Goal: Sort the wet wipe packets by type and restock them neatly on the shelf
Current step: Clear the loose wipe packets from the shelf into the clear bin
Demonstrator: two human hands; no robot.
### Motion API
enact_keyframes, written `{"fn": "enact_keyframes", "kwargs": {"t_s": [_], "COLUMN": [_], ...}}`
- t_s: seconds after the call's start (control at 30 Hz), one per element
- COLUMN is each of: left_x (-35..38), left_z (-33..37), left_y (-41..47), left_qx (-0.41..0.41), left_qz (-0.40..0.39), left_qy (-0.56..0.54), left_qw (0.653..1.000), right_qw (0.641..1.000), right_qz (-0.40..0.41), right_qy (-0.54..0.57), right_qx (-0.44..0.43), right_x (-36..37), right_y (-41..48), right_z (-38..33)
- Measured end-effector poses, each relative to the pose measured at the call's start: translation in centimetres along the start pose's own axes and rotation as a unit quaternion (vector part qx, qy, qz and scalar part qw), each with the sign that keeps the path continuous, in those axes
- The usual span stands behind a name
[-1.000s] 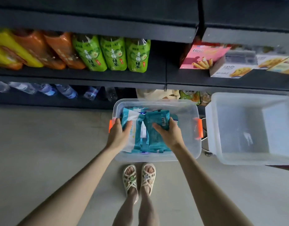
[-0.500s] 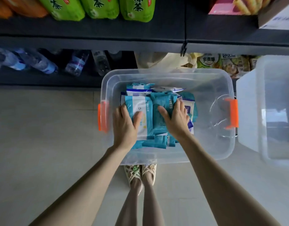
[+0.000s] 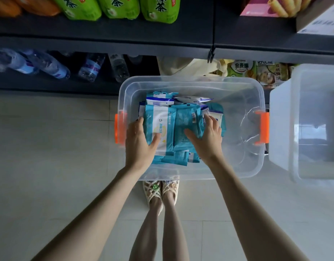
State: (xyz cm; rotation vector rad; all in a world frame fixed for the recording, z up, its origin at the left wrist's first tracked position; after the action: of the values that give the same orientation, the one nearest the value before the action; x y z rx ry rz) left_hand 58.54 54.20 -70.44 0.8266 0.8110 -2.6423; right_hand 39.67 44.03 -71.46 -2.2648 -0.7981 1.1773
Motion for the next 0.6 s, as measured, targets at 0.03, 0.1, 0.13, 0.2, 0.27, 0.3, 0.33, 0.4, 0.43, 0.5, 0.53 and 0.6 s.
{"fn": "enact_keyframes", "kwargs": {"t_s": [0.03, 0.1, 0.13, 0.2, 0.27, 0.3, 0.33, 0.4, 0.43, 0.5, 0.53, 0.6], "left_x": [-0.4, -0.9, -0.7, 0.0, 0.3, 0.4, 0.3, 0.4, 0.4, 0.6, 0.7, 0.9], "left_z": [0.2, 0.4, 0.3, 0.0, 0.0, -0.1, -0.3, -1.1, -1.4, -1.7, -1.5, -1.2], "left_y": [-0.5, -1.3, -1.4, -1.1, -0.6, -0.3, -0.1, 0.3, 0.4, 0.4, 0.3, -0.1], "left_qx": [-0.001, -0.017, -0.033, -0.066, -0.087, -0.097, -0.110, -0.138, -0.147, -0.152, -0.152, -0.160], "left_qz": [0.022, 0.043, 0.038, 0.014, -0.001, -0.006, -0.010, -0.023, -0.027, -0.034, -0.036, -0.038], "left_qy": [0.011, 0.018, 0.018, 0.026, 0.030, 0.024, 0.013, -0.006, -0.006, 0.013, 0.018, -0.008], "left_qw": [1.000, 0.999, 0.999, 0.997, 0.996, 0.995, 0.994, 0.990, 0.989, 0.988, 0.988, 0.986], "right_qw": [1.000, 0.998, 0.999, 0.999, 0.999, 0.998, 0.997, 0.994, 0.992, 0.989, 0.988, 0.986], "right_qz": [0.023, 0.034, 0.024, 0.006, -0.005, -0.011, -0.017, -0.031, -0.038, -0.049, -0.049, -0.039], "right_qy": [0.012, 0.037, 0.040, 0.033, 0.028, 0.024, 0.019, 0.027, 0.042, 0.073, 0.085, 0.109], "right_qx": [-0.012, -0.025, -0.023, 0.000, 0.039, 0.058, 0.074, 0.100, 0.111, 0.122, 0.122, 0.118], "right_x": [-0.5, -0.5, -0.1, 0.7, 1.2, 1.4, 1.4, 1.7, 1.9, 2.3, 2.4, 2.3], "right_y": [-0.5, -1.3, -1.4, -1.2, -0.5, -0.1, 0.2, 0.8, 1.0, 0.9, 0.8, 0.4], "right_z": [-0.2, -0.5, -0.7, -0.7, -0.2, 0.0, 0.1, 0.7, 1.0, 1.4, 1.4, 1.4]}}
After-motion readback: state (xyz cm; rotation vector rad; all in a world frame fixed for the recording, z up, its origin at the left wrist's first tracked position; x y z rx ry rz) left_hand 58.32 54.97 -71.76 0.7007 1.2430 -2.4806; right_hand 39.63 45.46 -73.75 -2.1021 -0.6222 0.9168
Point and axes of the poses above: each hand's wrist, its own y-axis towards the middle knuckle, its own x-axis out of the palm, z = x × y, the point moved 9 cm from there along y, towards the middle knuckle, and after that the axes turned 11 degrees about -z, right-handed, at the moved point
